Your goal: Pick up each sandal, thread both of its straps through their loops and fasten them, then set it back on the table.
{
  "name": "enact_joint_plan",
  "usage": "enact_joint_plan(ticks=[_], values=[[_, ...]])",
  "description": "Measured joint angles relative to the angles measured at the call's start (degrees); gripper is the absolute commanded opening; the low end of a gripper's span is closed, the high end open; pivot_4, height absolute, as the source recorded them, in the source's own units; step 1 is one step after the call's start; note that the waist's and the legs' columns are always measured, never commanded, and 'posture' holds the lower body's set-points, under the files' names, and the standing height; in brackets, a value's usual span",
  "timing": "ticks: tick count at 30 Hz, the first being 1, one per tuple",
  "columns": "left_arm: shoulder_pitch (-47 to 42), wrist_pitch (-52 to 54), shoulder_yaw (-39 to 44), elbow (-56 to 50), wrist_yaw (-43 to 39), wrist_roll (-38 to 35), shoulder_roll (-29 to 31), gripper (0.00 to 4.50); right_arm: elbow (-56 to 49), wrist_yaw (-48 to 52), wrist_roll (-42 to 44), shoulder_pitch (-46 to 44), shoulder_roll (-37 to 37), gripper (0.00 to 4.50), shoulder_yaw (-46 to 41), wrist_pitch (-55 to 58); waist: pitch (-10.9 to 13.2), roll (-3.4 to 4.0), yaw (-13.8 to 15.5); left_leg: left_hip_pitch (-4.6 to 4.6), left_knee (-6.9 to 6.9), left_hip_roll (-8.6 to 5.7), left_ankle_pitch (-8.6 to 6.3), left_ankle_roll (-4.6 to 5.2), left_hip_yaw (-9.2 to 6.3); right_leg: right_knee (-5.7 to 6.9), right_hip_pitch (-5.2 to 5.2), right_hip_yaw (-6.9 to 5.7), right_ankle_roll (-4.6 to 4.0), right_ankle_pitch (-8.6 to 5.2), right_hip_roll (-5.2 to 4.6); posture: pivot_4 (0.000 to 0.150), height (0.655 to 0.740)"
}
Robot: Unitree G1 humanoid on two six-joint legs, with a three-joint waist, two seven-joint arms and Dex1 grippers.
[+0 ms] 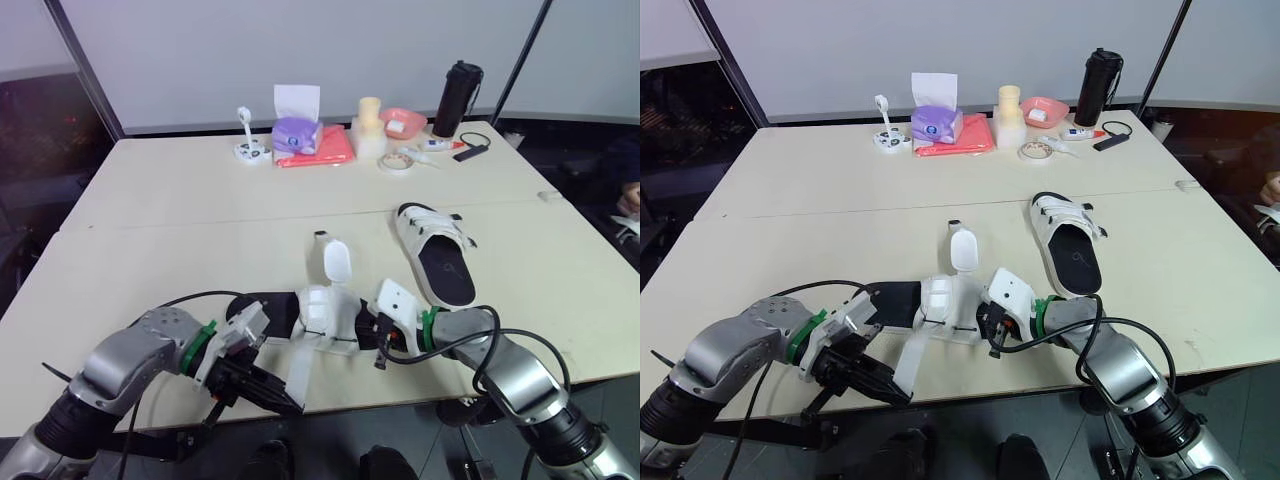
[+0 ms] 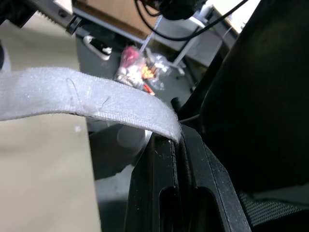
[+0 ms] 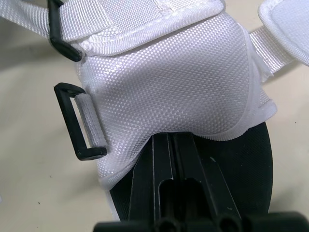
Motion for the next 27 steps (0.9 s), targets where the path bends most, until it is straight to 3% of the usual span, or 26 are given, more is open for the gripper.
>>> enact_joint_plan(ticks=[12, 17, 27], values=[[-9.79, 5.81, 4.98, 4.53, 5.24, -7.73, -4.53, 0.03, 1.13, 0.34, -0.06, -0.88, 0.11, 0.00, 0.67, -1.42, 0.03, -0.01, -0.11, -0.12, 0.01, 0.03, 0.01, 0.01, 0.03, 0.03, -0.14, 0.00, 0.04, 0.03, 0.10, 0.150, 0.7344], [-16.02, 8.88, 6.25, 12.48, 11.32, -9.21, -10.73, 0.03, 2.01, 0.25, -0.24, -1.38, 0.58, 0.00, 1.03, -2.14, 0.05, -0.06, 0.18, -0.13, 0.07, 0.00, 0.02, 0.01, 0.01, 0.07, -0.12, -0.02, 0.19, 0.11, 0.12, 0.150, 0.7344], [-23.60, 9.86, 7.13, 27.44, 16.49, -7.14, -17.40, 0.03, 2.16, -0.47, -0.54, -1.80, 1.11, 0.00, 1.55, -2.52, 0.07, -0.08, 0.32, -0.35, 0.13, -0.35, 0.03, 0.00, -0.09, 0.10, -0.23, -0.05, 0.26, 0.13, 0.04, 0.150, 0.7344]])
